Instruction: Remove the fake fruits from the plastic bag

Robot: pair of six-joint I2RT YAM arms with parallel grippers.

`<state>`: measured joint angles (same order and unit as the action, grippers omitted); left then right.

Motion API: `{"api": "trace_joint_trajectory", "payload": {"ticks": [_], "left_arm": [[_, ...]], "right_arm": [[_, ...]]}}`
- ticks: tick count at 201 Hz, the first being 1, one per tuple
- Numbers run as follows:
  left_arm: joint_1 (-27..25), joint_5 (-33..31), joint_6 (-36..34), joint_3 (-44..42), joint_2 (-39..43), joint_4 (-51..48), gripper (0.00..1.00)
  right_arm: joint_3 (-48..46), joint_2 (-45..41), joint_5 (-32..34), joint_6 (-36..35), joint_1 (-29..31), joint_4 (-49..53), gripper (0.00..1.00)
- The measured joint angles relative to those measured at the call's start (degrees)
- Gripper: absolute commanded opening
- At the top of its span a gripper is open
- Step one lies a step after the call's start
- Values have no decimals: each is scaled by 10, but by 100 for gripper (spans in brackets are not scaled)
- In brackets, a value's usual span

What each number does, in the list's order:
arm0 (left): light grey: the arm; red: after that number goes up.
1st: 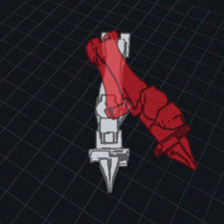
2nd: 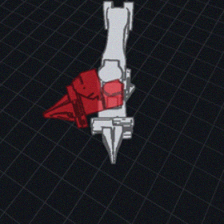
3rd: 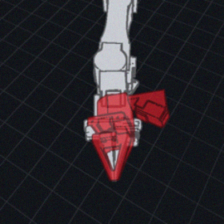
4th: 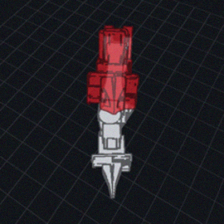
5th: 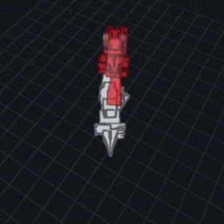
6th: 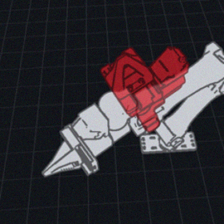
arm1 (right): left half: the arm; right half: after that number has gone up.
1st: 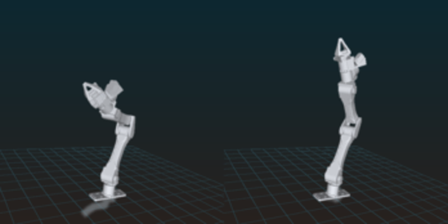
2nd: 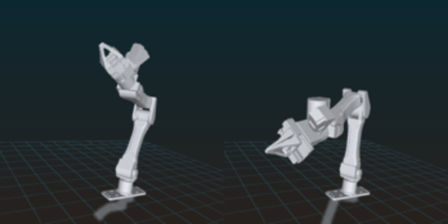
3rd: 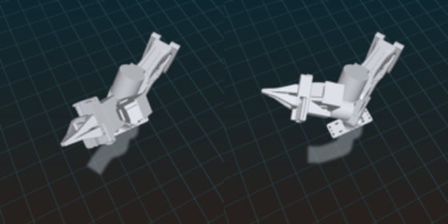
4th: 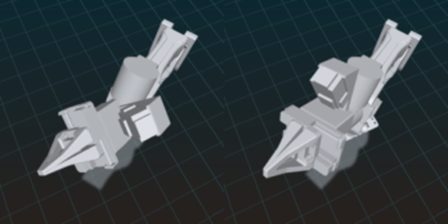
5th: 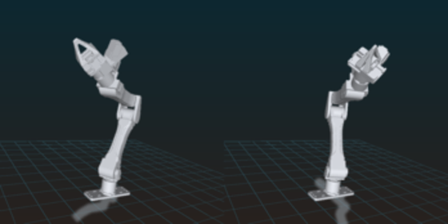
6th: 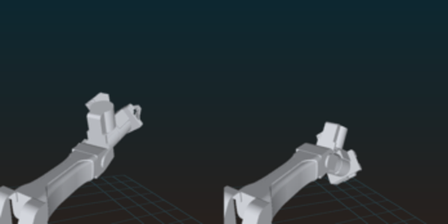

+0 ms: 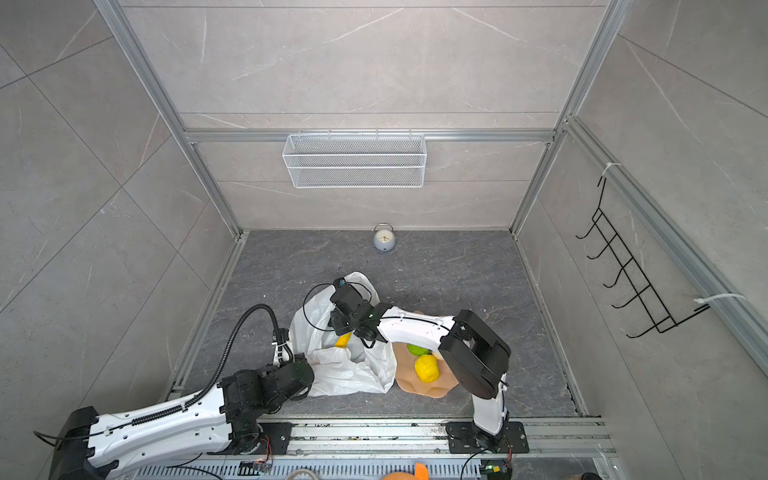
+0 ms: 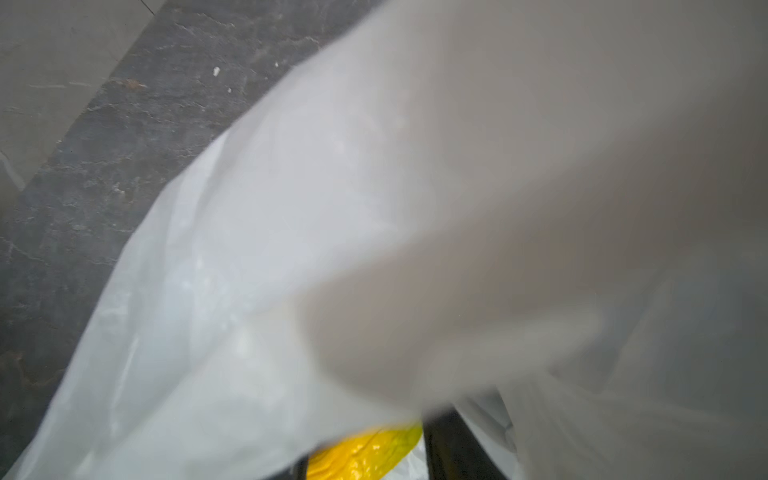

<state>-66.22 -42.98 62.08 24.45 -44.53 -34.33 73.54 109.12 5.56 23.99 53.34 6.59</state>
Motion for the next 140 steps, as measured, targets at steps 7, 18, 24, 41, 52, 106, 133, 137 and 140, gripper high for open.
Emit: {"api": "trace_joint_trajectory", "payload": {"ticks": [7,18,24,41,52,106,133,137,140], "left_arm": [[0,0,0,0,1,0,18],[0,0,0,0,3,0,18],[0,0,0,0,5,0,18],[0,0,0,0,8,0,18],[0,0,0,0,8,1,18],[0,0,0,0,10,-1,19],[0,0,0,0,13,-1,19],[0,0,0,0,13,-1,19],[0,0,0,0,13,-1,19]], "right_arm": [[5,9,-1,1,-7,0,44],[12,18,-3,0,-16,0,44],[16,21,-2,0,-21,0,45],[28,27,-2,0,-30,3,44],[49,36,-3,0,-33,9,44],[73,49,-11,0,-33,10,39],[73,49,-19,-2,-33,9,39],[73,49,-20,-3,-33,9,39],[73,49,-20,-3,-33,9,39]]}}
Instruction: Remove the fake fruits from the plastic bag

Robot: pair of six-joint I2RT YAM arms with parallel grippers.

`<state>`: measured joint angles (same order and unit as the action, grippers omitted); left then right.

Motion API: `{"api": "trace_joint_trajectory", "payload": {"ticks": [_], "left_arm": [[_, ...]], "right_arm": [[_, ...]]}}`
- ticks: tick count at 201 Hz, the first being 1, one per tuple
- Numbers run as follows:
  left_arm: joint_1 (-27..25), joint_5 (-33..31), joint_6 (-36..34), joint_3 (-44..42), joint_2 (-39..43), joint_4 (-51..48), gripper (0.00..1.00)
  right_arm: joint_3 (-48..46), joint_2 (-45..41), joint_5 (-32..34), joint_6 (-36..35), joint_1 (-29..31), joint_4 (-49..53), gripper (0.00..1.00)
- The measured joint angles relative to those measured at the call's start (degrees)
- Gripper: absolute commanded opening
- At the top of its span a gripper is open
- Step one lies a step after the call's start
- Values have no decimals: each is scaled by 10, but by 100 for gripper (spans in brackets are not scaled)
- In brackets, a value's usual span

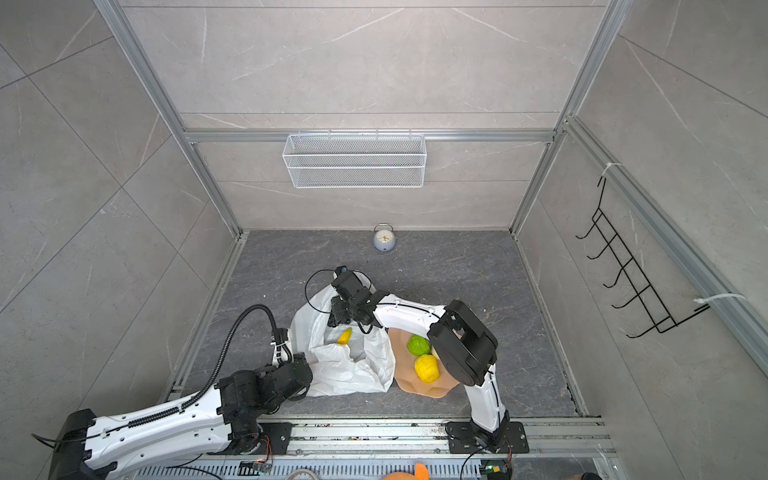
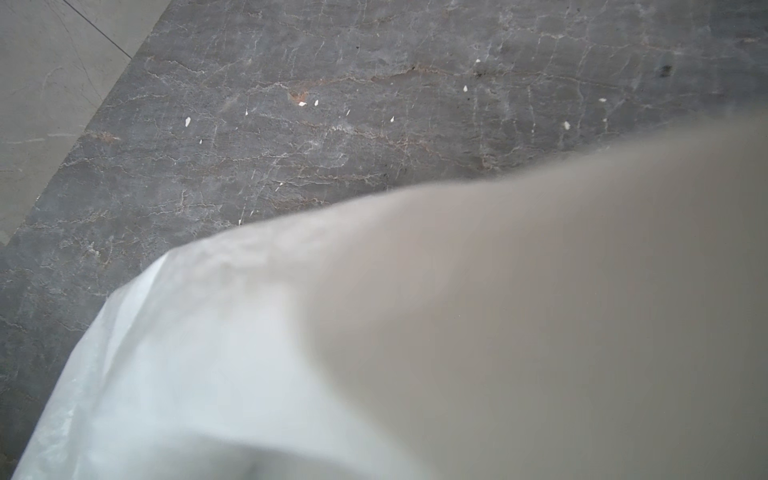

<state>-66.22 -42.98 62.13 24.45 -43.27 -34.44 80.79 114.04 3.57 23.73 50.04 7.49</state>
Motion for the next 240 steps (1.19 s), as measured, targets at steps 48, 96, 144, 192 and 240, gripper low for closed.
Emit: {"api": "trace_joint_trajectory", "payload": {"ticks": [48,96,144,192,240], "left_arm": [[0,0,0,0,-5,0,19],[0,0,0,0,-5,-1,19],[0,0,0,0,-5,-3,19],[0,0,0,0,-1,-3,19],[0,0,0,0,-2,-3,19]], "right_arm": [[19,14,14,-4,0,8,40],[22,32,16,-9,-2,17,40],[28,38,22,-9,-6,20,41],[28,45,21,-8,-10,21,32],[28,47,4,-7,-10,21,24]]}}
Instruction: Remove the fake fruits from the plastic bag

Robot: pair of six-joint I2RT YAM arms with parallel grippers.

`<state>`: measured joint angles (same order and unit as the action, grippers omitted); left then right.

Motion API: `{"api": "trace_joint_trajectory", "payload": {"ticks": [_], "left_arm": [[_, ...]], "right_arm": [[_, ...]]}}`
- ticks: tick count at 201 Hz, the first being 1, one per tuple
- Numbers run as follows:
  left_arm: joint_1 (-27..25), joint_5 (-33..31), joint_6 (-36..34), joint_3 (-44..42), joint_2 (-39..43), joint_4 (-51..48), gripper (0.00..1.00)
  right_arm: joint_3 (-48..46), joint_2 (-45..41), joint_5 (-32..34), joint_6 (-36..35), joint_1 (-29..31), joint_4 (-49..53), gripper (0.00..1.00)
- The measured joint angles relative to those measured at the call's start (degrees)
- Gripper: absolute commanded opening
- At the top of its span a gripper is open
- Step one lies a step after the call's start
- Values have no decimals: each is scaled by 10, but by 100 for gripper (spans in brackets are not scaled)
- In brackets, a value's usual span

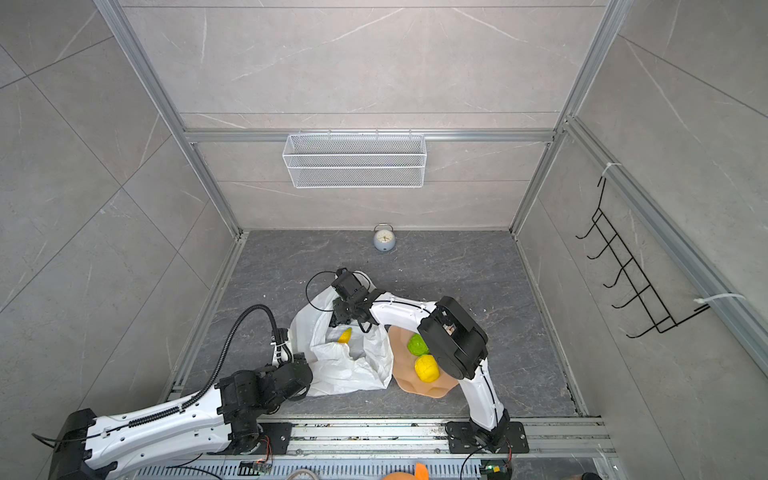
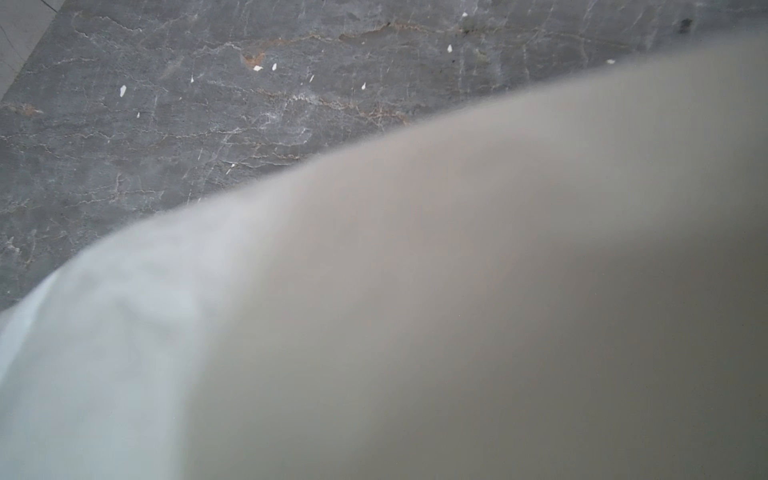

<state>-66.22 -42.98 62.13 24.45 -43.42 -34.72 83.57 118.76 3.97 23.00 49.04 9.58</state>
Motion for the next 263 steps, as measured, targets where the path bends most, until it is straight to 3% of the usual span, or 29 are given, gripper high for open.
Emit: {"api": "trace_joint_trajectory", "payload": {"ticks": [90,169,263], "left_arm": [[0,0,0,0,0,0,19],[0,0,0,0,0,0,19],[0,-1,0,0,-5,0,19]], "right_arm": [[-14,-6,-8,7,0,-8,0],[-77,-117,-8,12,11,-17,0],[-102,-189,-5,14,46,-16,0]]}}
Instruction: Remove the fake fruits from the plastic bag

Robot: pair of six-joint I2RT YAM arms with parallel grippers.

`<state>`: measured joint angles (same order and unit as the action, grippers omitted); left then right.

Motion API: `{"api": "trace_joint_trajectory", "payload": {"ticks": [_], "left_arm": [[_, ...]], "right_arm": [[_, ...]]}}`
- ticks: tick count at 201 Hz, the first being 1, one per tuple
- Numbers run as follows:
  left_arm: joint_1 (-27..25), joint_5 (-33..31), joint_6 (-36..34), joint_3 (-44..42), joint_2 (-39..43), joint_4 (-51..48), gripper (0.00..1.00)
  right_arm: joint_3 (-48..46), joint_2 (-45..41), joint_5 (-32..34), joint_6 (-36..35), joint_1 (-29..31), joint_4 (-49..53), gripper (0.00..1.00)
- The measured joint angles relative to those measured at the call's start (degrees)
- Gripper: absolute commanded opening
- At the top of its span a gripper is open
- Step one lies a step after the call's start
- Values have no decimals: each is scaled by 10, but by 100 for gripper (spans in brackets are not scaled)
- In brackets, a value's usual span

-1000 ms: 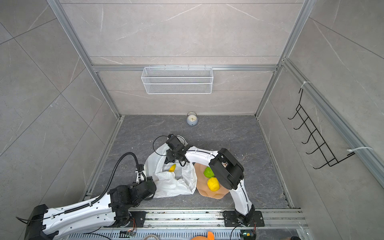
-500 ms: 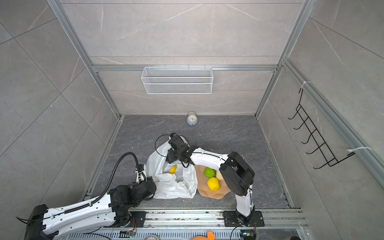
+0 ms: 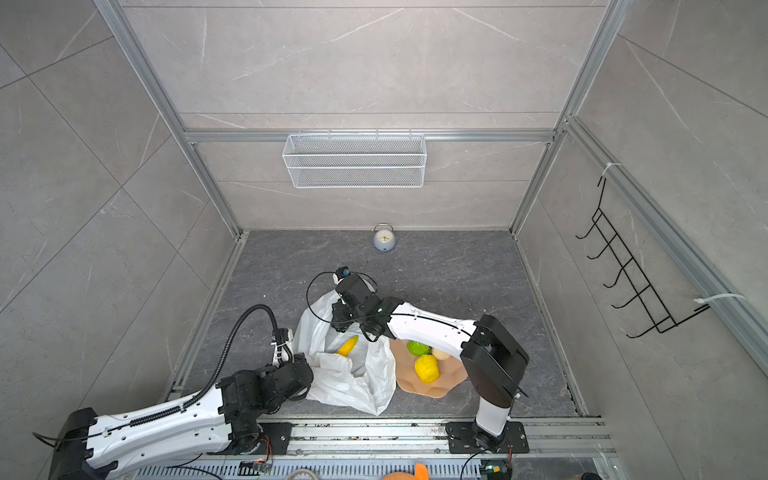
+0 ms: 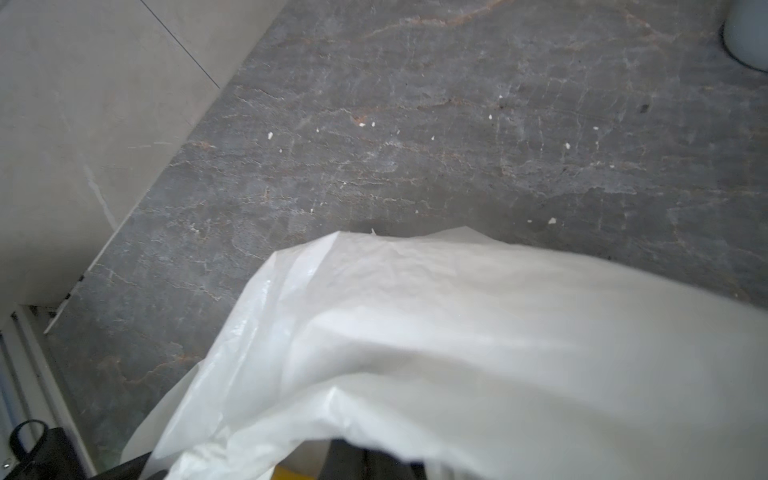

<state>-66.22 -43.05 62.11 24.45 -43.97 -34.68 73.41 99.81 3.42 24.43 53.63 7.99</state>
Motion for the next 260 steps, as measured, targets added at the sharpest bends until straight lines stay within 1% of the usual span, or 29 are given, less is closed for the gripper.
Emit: {"api": "trace_joint_trajectory", "payload": {"ticks": [41,68,91,104,119,135,152,159,172,195,211,224,239,260], "left_arm": [[0,0,0,0,-9,5,19],[0,0,-4,0,-20,9,20],[1,1,-13,2,-21,13,26],[6,9,-28,7,-10,13,34],[25,33,-61,14,25,20,40],[59,70,-97,24,63,25,51],[98,113,-126,38,82,34,58],[112,131,-138,44,80,41,61],[136,167,-161,50,64,55,64],[166,217,-191,61,-2,77,66],[180,237,-206,68,-50,93,65],[191,244,-214,72,-80,101,57],[203,247,-220,84,-113,108,51],[209,218,-215,118,-163,98,31]], "right_arm": [[-10,-57,-1,0,14,8,0],[-19,-75,-2,0,22,13,0],[-31,-77,-2,0,24,13,0],[-40,-77,-2,0,24,14,0],[-54,-79,0,0,25,14,0],[-62,-83,2,0,25,17,0],[-65,-86,2,0,25,16,0],[-66,-87,2,0,25,16,0],[-70,-92,2,0,25,14,0],[-74,-97,2,2,26,11,0],[-76,-97,2,2,27,9,0],[-78,-98,2,3,30,7,0],[-82,-101,2,2,32,7,0],[-85,-104,2,2,37,7,0]]}}
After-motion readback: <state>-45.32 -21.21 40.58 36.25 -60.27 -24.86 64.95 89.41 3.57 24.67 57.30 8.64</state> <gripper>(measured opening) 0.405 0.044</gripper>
